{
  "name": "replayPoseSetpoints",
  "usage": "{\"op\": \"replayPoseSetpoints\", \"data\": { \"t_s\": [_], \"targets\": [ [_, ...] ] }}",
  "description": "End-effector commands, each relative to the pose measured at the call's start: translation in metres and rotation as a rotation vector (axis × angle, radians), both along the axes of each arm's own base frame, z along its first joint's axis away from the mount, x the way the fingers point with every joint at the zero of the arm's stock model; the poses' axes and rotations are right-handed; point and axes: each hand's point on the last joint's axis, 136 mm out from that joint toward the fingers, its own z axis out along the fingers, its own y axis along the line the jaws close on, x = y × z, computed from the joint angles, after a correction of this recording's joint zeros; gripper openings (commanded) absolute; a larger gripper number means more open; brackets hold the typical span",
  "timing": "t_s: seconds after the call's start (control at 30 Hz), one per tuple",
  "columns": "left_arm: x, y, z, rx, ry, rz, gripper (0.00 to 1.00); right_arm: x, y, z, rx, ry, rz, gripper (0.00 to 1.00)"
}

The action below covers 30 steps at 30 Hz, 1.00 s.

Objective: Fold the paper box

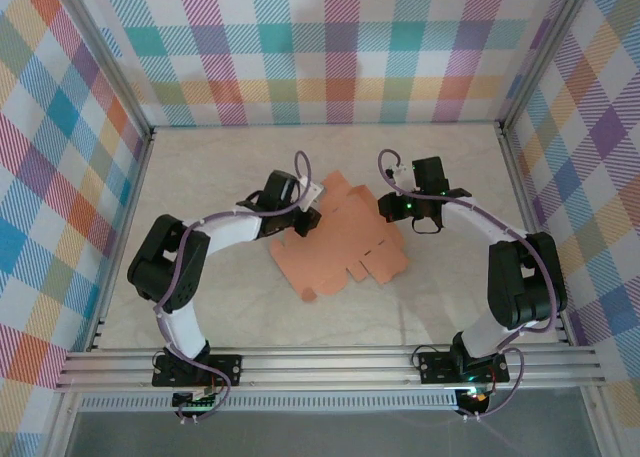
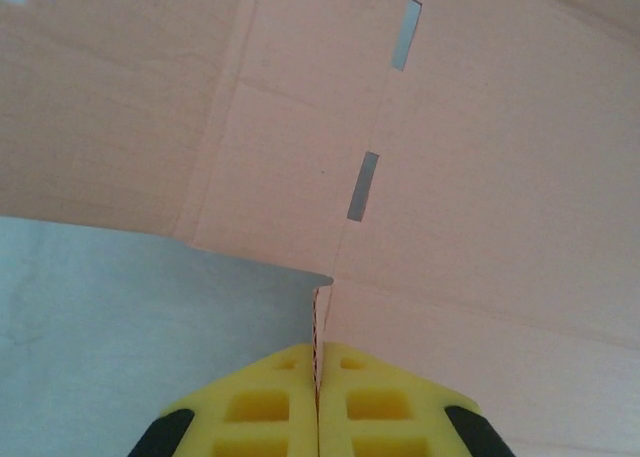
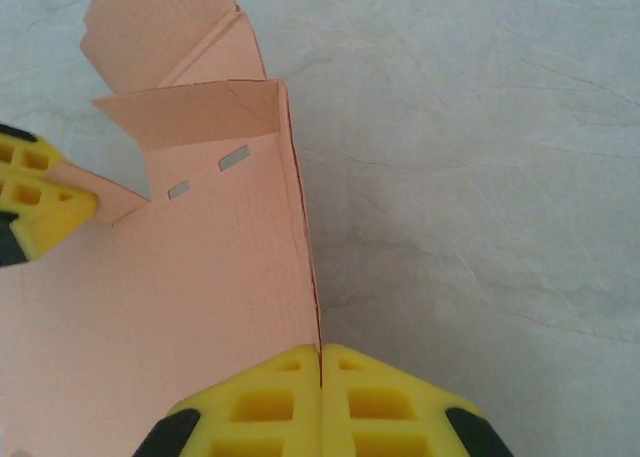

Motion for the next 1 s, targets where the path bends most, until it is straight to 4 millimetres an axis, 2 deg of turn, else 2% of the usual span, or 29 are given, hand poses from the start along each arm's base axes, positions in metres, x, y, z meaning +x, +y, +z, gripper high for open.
{"op": "replayPoseSetpoints", "data": {
  "t_s": [0.0,0.2,0.37,0.5,0.63,0.7,0.77,0.97],
  "targets": [
    [0.019,0.016,0.012,0.170,-0.241,0.126,0.06,0.013,-0.005,0.005,0.005,0.000,-0.072,0.00],
    [-0.003,0.002,0.007,0.383,-0.432,0.103,0.06,0.010,0.000,0.006,0.033,0.004,-0.052,0.00],
    [-0.020,-0.013,-0.014,0.626,-0.588,0.033,0.06,0.011,0.003,0.003,0.048,0.013,-0.048,0.00],
    [-0.026,-0.021,-0.026,0.708,-0.634,0.000,0.05,0.012,0.005,0.001,0.057,0.017,-0.045,0.00],
    [-0.027,-0.027,-0.026,0.670,-0.610,-0.017,0.06,0.012,0.005,0.003,0.056,0.011,-0.044,0.00],
    [-0.028,-0.031,-0.027,0.556,-0.509,-0.014,0.07,0.011,0.004,0.003,0.053,0.010,-0.043,0.00],
    [-0.033,-0.035,-0.027,0.384,-0.326,-0.059,0.10,0.011,0.004,0.004,0.053,0.006,-0.039,0.00],
    [-0.038,-0.040,-0.016,0.187,-0.109,-0.124,0.07,0.008,0.004,0.005,0.044,-0.013,-0.022,0.00]
  ]
}}
